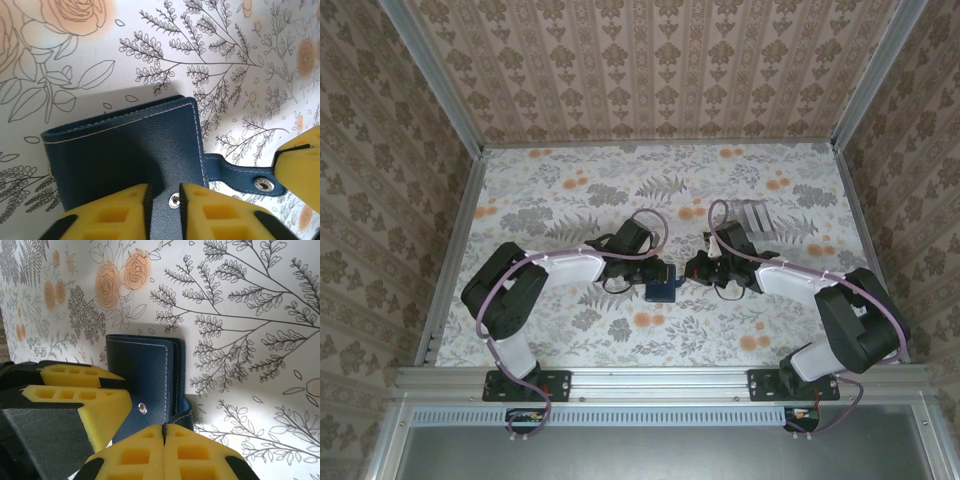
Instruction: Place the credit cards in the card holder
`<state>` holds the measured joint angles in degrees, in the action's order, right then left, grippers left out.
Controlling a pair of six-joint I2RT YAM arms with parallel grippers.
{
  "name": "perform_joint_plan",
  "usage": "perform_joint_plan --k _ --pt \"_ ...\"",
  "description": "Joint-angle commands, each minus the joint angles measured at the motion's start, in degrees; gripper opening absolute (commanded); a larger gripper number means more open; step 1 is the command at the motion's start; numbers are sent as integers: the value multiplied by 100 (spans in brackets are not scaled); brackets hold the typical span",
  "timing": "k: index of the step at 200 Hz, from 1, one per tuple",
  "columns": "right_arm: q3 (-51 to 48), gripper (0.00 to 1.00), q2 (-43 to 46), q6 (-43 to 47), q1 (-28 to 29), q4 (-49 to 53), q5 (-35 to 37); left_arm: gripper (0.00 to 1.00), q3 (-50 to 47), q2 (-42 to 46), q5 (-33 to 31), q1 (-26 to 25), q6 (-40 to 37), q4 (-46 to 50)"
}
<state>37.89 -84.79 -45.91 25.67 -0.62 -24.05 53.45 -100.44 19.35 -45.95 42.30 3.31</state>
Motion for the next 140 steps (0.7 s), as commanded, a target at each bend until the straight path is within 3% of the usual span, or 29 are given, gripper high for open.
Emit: perform_joint_plan --k 1,44,140 --pt "272 0 -274 -261 90 -53 -14 18 -208 -99 122 94 280 -165" --pt "471 0 -689 -444 440 -217 101 14 -778 14 358 272 1253 -1100" --pt "711 0 -1136 -537 527 -332 -108 13 -904 40 291 298 1343 -1115"
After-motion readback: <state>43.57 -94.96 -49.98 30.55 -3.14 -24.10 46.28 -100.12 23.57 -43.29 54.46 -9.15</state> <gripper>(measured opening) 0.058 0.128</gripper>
